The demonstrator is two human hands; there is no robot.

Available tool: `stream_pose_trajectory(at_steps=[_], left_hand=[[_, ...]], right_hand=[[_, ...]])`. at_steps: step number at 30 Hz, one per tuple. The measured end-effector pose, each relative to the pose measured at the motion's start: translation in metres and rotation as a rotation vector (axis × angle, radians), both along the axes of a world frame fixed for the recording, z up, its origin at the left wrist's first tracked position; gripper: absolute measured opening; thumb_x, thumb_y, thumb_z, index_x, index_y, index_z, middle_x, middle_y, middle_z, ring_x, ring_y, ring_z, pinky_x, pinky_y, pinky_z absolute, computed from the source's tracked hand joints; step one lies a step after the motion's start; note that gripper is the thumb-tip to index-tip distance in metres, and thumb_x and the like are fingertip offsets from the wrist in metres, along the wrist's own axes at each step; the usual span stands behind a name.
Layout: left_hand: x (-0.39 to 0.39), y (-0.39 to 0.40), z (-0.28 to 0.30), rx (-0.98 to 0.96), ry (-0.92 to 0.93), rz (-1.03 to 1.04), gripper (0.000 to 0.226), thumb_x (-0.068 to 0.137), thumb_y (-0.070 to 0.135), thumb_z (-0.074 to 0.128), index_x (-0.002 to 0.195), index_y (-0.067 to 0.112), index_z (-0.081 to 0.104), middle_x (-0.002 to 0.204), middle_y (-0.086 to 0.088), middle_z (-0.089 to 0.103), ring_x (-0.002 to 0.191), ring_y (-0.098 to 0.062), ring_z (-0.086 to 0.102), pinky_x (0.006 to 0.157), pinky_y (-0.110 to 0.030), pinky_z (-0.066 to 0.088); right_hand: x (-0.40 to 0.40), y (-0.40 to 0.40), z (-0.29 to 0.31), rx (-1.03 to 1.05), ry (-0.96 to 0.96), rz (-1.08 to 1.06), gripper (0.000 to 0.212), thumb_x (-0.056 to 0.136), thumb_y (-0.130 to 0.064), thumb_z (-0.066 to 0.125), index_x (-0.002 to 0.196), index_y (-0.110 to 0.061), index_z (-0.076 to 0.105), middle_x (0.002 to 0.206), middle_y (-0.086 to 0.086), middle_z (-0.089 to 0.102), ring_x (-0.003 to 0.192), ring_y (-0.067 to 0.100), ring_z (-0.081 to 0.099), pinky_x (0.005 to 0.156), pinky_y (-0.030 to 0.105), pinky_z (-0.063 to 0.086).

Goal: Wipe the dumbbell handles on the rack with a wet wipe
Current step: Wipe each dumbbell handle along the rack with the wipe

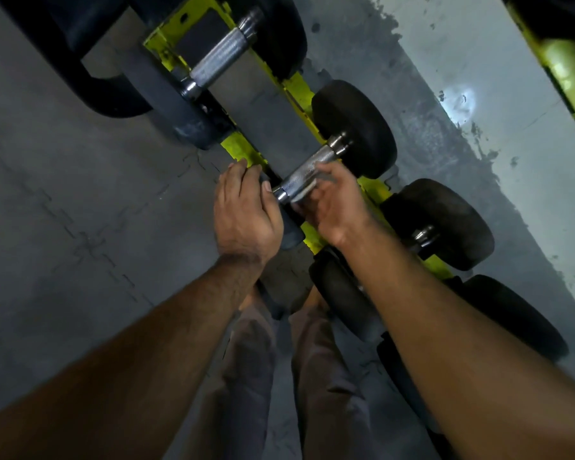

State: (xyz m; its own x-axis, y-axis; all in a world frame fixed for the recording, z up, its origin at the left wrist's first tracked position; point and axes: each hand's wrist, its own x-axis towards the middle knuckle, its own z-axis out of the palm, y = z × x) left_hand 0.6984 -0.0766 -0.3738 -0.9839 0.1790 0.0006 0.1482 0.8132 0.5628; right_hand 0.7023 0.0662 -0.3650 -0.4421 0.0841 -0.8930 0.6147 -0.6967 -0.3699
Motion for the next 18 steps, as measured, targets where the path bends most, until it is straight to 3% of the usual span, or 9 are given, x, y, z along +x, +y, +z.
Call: stream_pose_trajectory(at_steps=[3,7,10,12,15,18], left_hand=[[-0.002,-0.001,-0.003,0.005,0.014,0.005,0.042,0.099,0.023,0.037,0.121,-0.004,0.06,0.129,-0.023,0.057,0.124,-0.037,0.051,0.105,-0.053,0.04],[0.0,-0.001,-0.001,0.007,0.027,-0.005,0.041,0.099,0.023,0.037,0.121,-0.004,0.061,0.128,-0.022,0.057,0.123,-0.037,0.052,0.105,-0.053,0.041],[0.0,-0.001,-0.004,0.011,0.033,0.001,0.041,0.099,0.023,0.037,0.12,-0.003,0.062,0.128,-0.022,0.058,0.124,-0.035,0.052,0.106,-0.052,0.04],[0.0,-0.001,-0.004,0.011,0.043,0.005,0.041,0.099,0.022,0.038,0.119,-0.003,0.062,0.127,-0.022,0.058,0.123,-0.036,0.052,0.106,-0.052,0.04],[0.001,0.0,-0.001,0.003,0.047,-0.004,0.04,0.099,0.021,0.038,0.118,-0.004,0.062,0.126,-0.022,0.059,0.122,-0.037,0.052,0.106,-0.052,0.04],[0.0,0.0,-0.001,0.004,0.024,-0.007,0.042,0.098,0.023,0.036,0.119,-0.003,0.062,0.126,-0.021,0.059,0.123,-0.036,0.051,0.107,-0.052,0.039]], right_hand=[[-0.005,0.003,-0.006,-0.004,0.047,-0.095,0.022,0.095,-0.029,0.051,0.098,-0.011,0.063,0.081,0.004,0.065,0.073,0.016,0.062,0.071,0.026,0.05],[0.002,-0.005,-0.015,-0.03,0.018,0.062,0.031,0.096,-0.036,0.051,0.105,-0.012,0.068,0.092,0.002,0.07,0.084,0.015,0.066,0.077,0.027,0.051],[-0.009,0.012,-0.018,-0.075,0.082,-0.154,0.024,0.097,-0.033,0.054,0.094,-0.014,0.069,0.092,0.006,0.073,0.092,0.024,0.069,0.084,0.034,0.054],[-0.006,0.0,-0.022,-0.09,0.098,-0.166,0.029,0.097,-0.029,0.055,0.08,-0.017,0.074,0.083,0.003,0.073,0.085,0.021,0.067,0.083,0.031,0.052],[-0.002,-0.011,-0.023,-0.119,0.091,-0.109,0.022,0.096,-0.027,0.05,0.088,-0.015,0.067,0.082,0.003,0.072,0.086,0.02,0.065,0.082,0.03,0.051],[-0.013,0.002,-0.023,-0.143,0.125,-0.333,0.019,0.096,-0.023,0.05,0.086,-0.013,0.062,0.079,0.005,0.069,0.081,0.021,0.066,0.082,0.033,0.052]])
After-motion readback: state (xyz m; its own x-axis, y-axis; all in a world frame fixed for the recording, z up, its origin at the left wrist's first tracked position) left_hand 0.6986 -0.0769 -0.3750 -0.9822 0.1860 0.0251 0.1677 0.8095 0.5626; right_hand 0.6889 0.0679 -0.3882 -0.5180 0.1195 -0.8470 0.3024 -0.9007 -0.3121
